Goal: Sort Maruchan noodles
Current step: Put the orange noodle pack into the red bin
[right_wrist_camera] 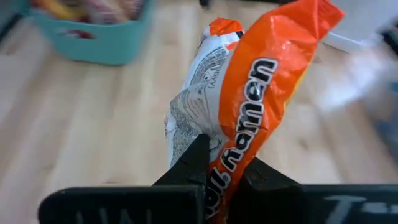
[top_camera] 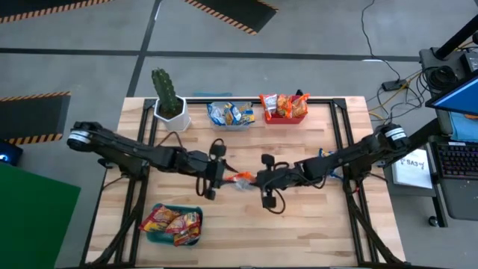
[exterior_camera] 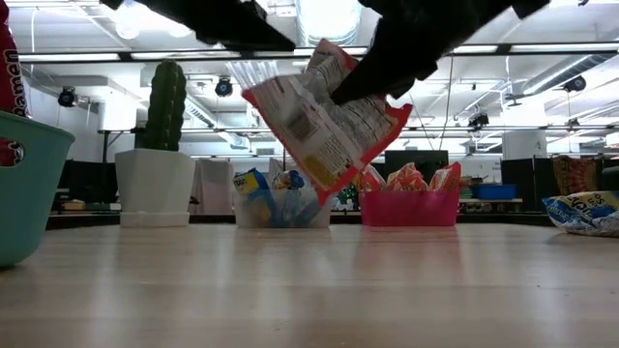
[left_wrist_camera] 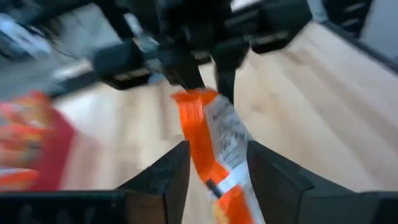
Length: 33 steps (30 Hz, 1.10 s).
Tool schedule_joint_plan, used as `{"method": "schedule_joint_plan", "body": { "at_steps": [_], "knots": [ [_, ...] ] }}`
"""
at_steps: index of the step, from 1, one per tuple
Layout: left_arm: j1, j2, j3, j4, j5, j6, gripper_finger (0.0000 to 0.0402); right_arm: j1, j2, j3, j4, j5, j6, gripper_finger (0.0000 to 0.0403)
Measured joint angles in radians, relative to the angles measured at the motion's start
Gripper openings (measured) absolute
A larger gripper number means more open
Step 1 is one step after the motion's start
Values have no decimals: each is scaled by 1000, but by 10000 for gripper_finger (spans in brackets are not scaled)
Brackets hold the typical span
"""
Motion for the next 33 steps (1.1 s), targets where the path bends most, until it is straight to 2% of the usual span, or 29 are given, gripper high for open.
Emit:
{"method": "schedule_joint_plan", "body": {
  "at_steps": [6, 12, 18, 21, 25, 29, 33],
  "knots": [
    [5, -116, -1, 22, -192, 137, 147, -54, -11, 179, -359, 172, 118, 14],
    [12, -177, -1, 37, -390, 188, 141, -163, -11, 456, -816, 218, 199, 14],
    [13, -201, -14, -28, -425, 162, 141, -321, -12, 724, -1174, 213, 328, 13],
    [13, -199, -21, -75, -425, 156, 141, -435, -12, 827, -1296, 178, 355, 13],
    [13, -199, -21, -106, -426, 155, 141, -633, -13, 899, -1331, 20, 389, 13],
    [12, -200, -21, -122, -426, 153, 141, -814, 1, 911, -1325, -161, 404, 13],
    [12, -200, -21, -122, -426, 153, 141, -928, 26, 868, -1311, -220, 403, 13]
  ]
}}
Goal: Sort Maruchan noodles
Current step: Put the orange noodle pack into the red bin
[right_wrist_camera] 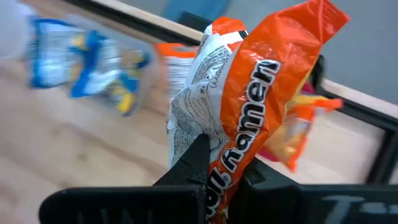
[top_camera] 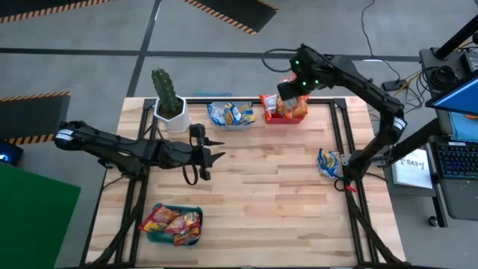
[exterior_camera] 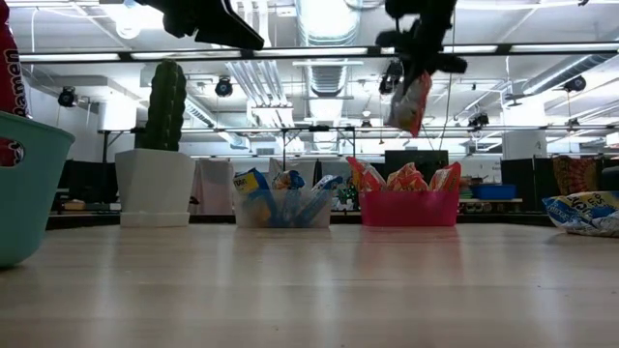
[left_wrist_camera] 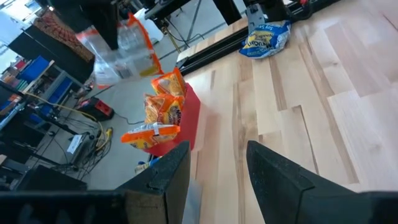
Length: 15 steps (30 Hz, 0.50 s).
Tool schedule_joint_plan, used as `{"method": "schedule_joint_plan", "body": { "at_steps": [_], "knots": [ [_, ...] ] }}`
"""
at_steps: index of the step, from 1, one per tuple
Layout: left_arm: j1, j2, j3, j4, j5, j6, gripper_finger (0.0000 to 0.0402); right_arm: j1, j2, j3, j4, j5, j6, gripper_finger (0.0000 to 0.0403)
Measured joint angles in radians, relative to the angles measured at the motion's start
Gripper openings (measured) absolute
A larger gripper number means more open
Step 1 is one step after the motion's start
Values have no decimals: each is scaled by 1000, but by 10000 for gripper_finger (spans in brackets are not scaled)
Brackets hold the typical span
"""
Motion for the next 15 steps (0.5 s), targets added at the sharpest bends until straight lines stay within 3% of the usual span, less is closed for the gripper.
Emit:
{"method": "schedule_joint_plan", "body": {
  "at_steps": [5, 15],
  "knots": [
    [0, 0, 0, -3, 0, 0, 141, -58, 45, -59, 32, -9, -7, 13],
    [0, 0, 0, -2, 0, 3, 141, -68, 171, -61, 81, -16, -33, 13]
  ]
}}
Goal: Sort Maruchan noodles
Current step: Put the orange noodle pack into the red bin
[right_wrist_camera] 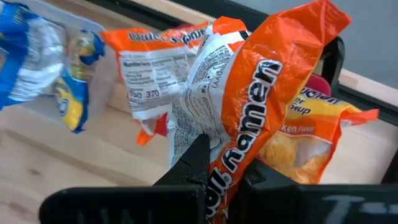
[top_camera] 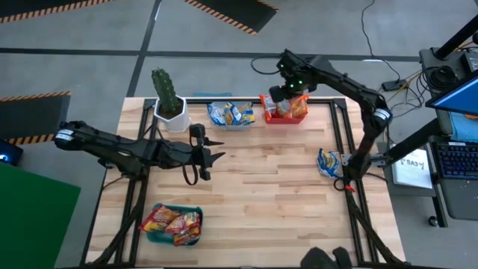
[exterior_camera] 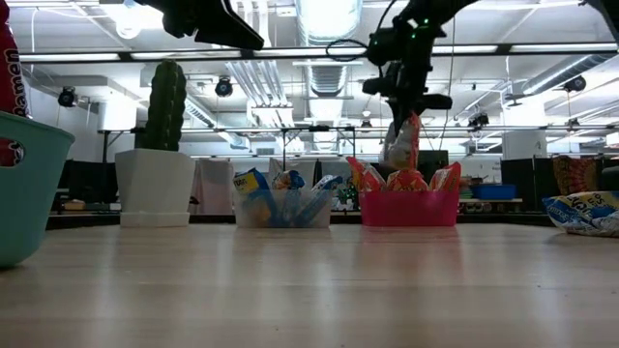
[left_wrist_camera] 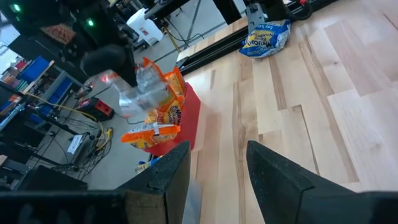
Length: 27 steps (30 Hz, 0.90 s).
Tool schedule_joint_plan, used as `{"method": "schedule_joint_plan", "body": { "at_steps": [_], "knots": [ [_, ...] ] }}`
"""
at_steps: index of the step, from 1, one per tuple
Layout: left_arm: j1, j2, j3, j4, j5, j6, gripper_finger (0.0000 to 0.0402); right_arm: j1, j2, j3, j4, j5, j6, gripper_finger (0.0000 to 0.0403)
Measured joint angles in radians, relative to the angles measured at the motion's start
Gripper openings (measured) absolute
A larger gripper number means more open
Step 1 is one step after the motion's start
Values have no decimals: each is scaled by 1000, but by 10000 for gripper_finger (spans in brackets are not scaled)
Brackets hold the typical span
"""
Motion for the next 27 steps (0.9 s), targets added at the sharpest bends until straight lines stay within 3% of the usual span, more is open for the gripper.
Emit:
{"method": "schedule_joint_plan", "body": {
  "at_steps": [27],
  "knots": [
    [0, 0, 0, 2, 0, 0, 141, -36, 60, 1, 79, 1, 15, 13]
  ]
}}
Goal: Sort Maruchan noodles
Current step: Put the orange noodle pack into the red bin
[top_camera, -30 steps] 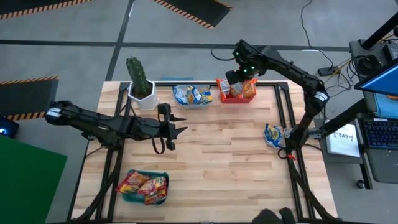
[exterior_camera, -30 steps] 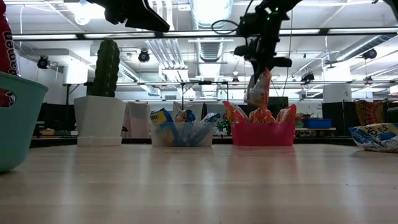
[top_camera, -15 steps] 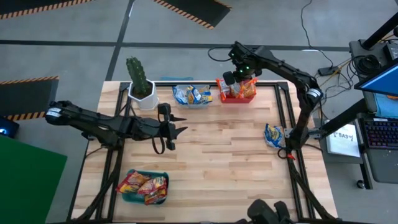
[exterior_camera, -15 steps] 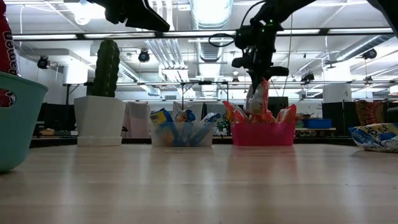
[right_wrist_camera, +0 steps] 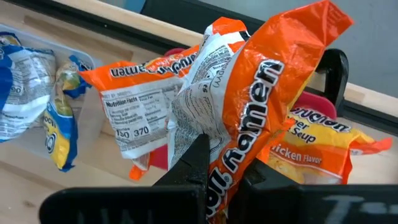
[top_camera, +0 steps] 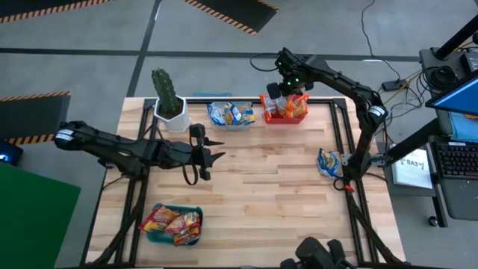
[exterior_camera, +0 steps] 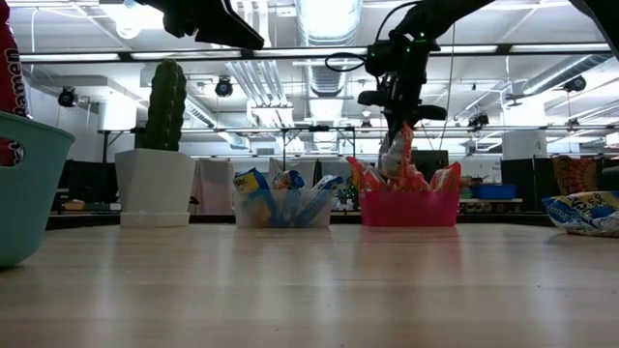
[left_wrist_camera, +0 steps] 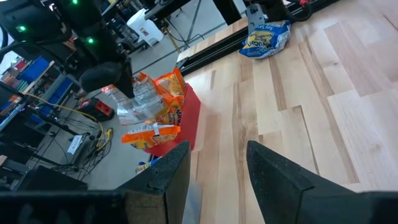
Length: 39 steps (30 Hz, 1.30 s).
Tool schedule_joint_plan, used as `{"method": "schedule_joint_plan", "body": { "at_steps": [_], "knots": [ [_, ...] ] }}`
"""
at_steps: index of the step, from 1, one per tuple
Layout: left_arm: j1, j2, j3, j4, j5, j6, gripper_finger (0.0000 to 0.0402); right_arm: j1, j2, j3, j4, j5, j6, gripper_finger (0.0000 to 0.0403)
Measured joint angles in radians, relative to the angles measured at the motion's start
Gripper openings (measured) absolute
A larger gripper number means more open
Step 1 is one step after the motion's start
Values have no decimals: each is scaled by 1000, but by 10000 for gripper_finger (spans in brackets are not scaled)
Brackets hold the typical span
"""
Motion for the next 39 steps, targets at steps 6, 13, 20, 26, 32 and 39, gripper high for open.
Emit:
{"method": "schedule_joint_plan", "body": {
  "at_steps": [6, 13, 20, 26, 32, 39],
  "knots": [
    [0, 0, 0, 0, 0, 0, 141, 0, 0, -14, 26, 0, 18, 13],
    [0, 0, 0, 0, 1, 0, 141, 0, 0, -101, 84, 0, 41, 13],
    [0, 0, 0, 0, 1, 0, 141, 0, 0, -188, 168, -1, 41, 13],
    [0, 0, 0, 0, 1, 0, 141, 0, -1, -222, 216, -1, 40, 13],
    [0, 0, 0, 0, 2, 0, 141, 0, -1, -236, 225, 0, 39, 13],
    [0, 0, 0, 0, 5, 0, 141, 0, -1, -268, 247, 0, 39, 13]
  ]
}}
